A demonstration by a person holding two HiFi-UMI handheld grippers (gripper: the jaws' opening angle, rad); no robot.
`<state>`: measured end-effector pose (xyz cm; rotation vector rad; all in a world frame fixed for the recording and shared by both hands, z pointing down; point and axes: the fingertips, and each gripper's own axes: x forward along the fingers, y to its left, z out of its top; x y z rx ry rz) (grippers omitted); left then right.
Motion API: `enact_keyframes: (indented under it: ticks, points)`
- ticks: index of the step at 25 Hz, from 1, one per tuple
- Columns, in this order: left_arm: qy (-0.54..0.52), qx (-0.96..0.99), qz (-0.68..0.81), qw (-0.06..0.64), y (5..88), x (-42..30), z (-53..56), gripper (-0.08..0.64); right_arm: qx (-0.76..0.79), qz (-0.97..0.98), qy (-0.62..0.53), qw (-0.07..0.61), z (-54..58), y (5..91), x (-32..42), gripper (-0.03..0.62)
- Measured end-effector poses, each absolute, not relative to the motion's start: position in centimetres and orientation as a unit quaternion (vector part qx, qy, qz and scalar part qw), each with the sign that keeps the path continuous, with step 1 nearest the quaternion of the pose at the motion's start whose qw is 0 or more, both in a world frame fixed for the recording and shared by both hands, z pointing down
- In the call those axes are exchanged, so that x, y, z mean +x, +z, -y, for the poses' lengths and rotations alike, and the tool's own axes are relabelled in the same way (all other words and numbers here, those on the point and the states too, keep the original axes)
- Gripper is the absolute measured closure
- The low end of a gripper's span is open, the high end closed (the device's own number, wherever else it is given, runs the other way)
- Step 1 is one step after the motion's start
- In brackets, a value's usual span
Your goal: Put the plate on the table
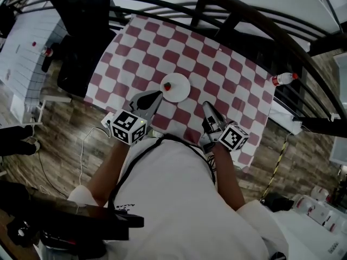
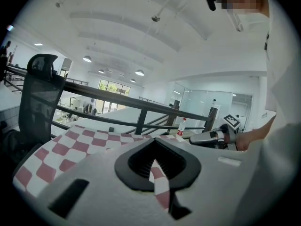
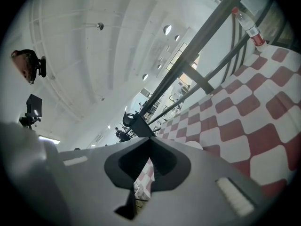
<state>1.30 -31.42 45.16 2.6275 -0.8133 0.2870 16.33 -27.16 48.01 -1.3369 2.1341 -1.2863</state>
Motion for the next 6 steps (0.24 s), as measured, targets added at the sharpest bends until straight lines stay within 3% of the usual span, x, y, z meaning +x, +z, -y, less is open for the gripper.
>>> enact_keyframes:
  ticks: [6]
  points:
    - [0.102, 0.933, 0.290, 0.185, 45.12, 1.12, 31.82, 0.555, -0.461, -0.751, -0.448, 0.150, 27.83, 48.01, 15.80, 0.586]
